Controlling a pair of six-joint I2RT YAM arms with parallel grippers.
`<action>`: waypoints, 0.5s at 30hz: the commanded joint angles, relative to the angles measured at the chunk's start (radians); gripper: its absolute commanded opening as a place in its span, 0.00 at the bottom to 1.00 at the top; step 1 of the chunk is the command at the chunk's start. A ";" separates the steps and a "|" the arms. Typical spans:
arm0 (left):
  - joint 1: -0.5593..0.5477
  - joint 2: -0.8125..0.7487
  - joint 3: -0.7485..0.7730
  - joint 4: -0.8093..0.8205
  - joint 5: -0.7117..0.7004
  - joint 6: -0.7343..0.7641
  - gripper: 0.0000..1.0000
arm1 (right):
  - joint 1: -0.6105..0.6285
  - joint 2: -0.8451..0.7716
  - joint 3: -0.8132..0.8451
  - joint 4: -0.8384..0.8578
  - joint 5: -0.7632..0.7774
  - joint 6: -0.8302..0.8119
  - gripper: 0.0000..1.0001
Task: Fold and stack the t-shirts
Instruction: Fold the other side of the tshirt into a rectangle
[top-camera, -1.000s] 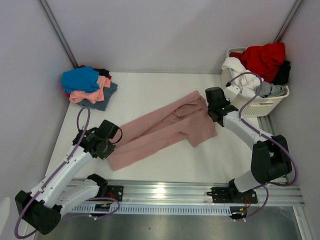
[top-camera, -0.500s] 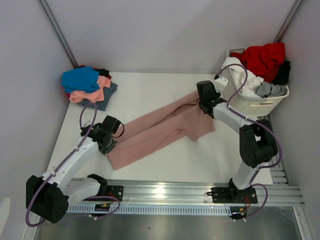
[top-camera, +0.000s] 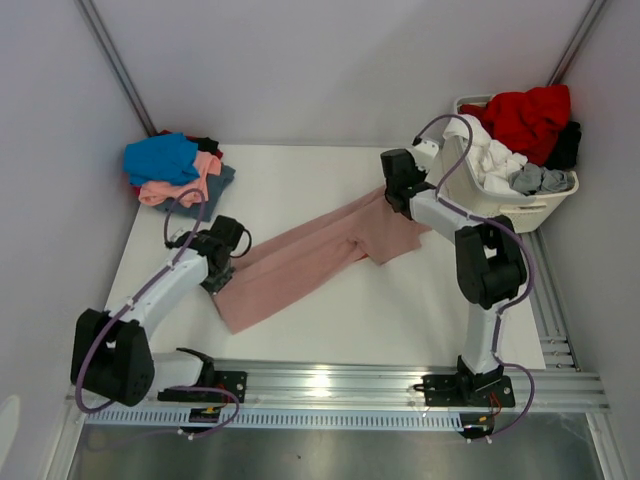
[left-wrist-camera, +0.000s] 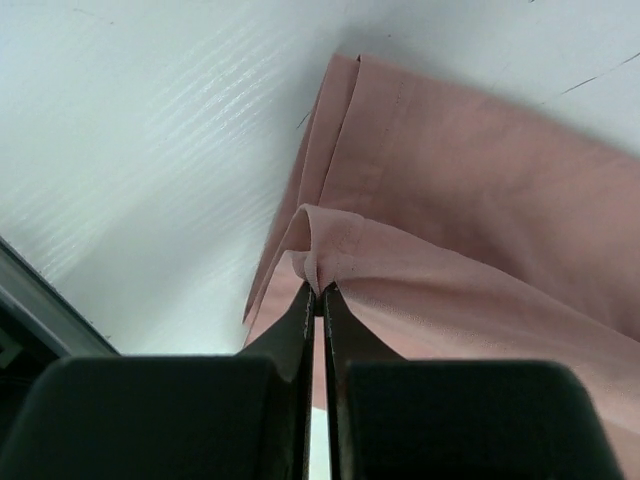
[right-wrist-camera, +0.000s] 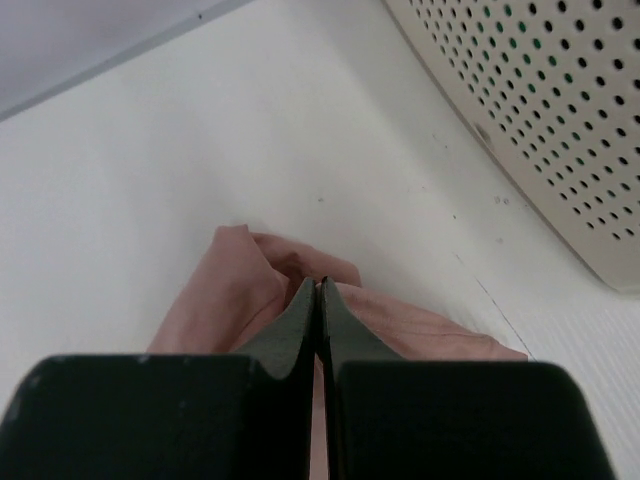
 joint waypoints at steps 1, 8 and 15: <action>0.022 0.066 0.040 0.074 -0.003 0.056 0.01 | -0.009 0.048 0.075 0.040 0.054 -0.030 0.00; 0.024 0.206 0.097 0.068 0.006 0.068 0.04 | -0.011 0.122 0.126 0.072 0.060 -0.091 0.00; 0.025 0.195 0.115 0.098 0.000 0.123 0.83 | -0.014 0.141 0.136 0.076 0.040 -0.116 0.46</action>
